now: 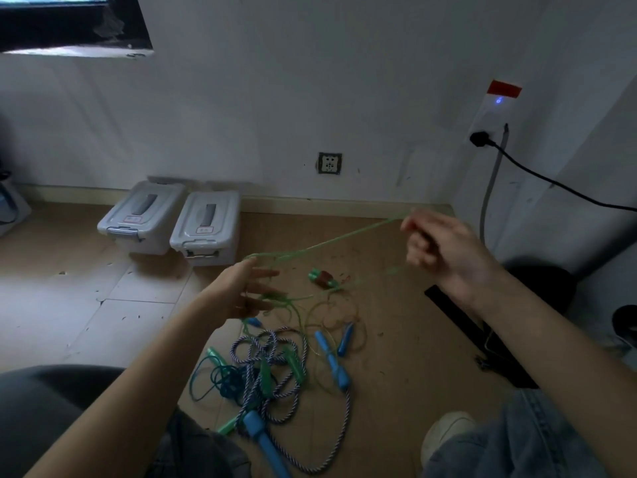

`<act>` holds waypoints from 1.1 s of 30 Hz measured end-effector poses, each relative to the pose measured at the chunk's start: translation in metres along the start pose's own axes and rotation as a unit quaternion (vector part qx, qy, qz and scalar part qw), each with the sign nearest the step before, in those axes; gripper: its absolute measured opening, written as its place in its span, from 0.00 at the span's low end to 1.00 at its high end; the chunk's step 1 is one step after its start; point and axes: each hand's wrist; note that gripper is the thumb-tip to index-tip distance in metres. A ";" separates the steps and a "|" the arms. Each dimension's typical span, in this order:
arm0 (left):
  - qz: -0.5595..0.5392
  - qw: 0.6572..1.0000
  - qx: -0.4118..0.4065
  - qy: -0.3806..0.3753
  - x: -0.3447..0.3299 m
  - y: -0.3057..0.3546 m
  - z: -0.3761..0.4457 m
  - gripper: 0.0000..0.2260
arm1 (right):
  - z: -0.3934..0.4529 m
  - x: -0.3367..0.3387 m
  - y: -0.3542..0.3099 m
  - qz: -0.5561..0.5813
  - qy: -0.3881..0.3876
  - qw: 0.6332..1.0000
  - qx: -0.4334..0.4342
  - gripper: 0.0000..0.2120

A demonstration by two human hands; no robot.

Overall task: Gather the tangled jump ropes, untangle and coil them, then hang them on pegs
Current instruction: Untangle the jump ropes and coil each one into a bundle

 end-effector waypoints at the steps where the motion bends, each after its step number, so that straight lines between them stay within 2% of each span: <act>1: 0.043 0.999 -0.005 -0.007 -0.003 0.000 -0.001 0.23 | 0.001 0.001 0.001 0.087 0.055 0.994 0.037 0.13; 2: 0.090 0.996 -0.005 -0.011 -0.006 -0.001 -0.001 0.24 | 0.003 0.002 0.003 0.133 0.080 0.986 0.062 0.12; 3: 0.132 0.991 0.001 -0.008 -0.009 -0.002 -0.001 0.24 | 0.003 0.001 0.007 0.132 0.086 0.985 0.073 0.12; 5: 0.174 0.985 0.006 0.005 -0.013 -0.006 0.000 0.25 | 0.003 -0.004 0.017 0.008 0.081 0.994 0.075 0.12; 7: 0.134 0.991 -0.017 0.000 -0.010 -0.007 0.002 0.23 | 0.004 -0.003 0.022 -0.130 0.088 0.985 0.066 0.14; 9: 0.089 0.994 -0.046 -0.038 -0.003 -0.002 0.001 0.22 | 0.006 0.002 0.021 -0.208 0.106 0.972 0.033 0.14; 12: 0.179 0.978 -0.064 -0.091 -0.008 0.012 -0.009 0.22 | 0.006 0.005 0.026 -0.290 0.117 0.949 -0.041 0.13; 13: 0.254 0.961 -0.076 -0.080 -0.014 0.016 -0.014 0.22 | 0.006 0.002 0.029 -0.308 0.114 0.943 -0.055 0.13; 15: 0.438 0.888 -0.137 -0.027 -0.024 0.022 -0.021 0.20 | 0.006 -0.002 0.033 -0.322 0.107 0.938 -0.064 0.11; 16: 0.496 0.851 -0.174 0.000 -0.026 0.024 -0.024 0.18 | 0.006 -0.003 0.034 -0.324 0.106 0.938 -0.063 0.09; 17: 0.519 0.829 -0.208 0.020 -0.026 0.027 -0.027 0.15 | 0.006 -0.003 0.033 -0.328 0.109 0.936 -0.060 0.09; 18: 0.516 0.823 -0.238 0.026 -0.024 0.031 -0.031 0.12 | 0.005 -0.002 0.033 -0.334 0.113 0.934 -0.055 0.09; 19: 0.485 0.833 -0.266 0.014 -0.021 0.037 -0.036 0.10 | 0.005 -0.001 0.032 -0.342 0.115 0.931 -0.052 0.10; 22: 0.272 0.904 -0.329 -0.039 -0.017 0.057 -0.055 0.08 | 0.003 -0.002 0.031 -0.360 0.089 0.927 -0.052 0.10; 25: 0.110 0.934 -0.340 -0.023 -0.015 0.068 -0.065 0.11 | 0.002 -0.006 0.029 -0.350 0.031 0.935 -0.042 0.09; 28: 0.033 0.935 -0.348 -0.055 -0.016 0.069 -0.070 0.12 | 0.003 -0.009 0.027 -0.327 -0.001 0.945 -0.013 0.07; 31: 0.003 0.927 -0.370 -0.067 -0.016 0.071 -0.072 0.11 | 0.002 -0.014 0.026 -0.337 -0.005 0.941 0.018 0.05; 33: -0.006 0.924 -0.376 -0.076 -0.018 0.072 -0.072 0.11 | 0.000 -0.020 0.025 -0.333 -0.013 0.941 0.055 0.09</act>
Point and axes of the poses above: each hand's wrist, its own z-axis towards the middle knuckle, its own x-axis out of the back of the hand, y = z × x, and after that the axes turned 5 degrees about z, right-handed
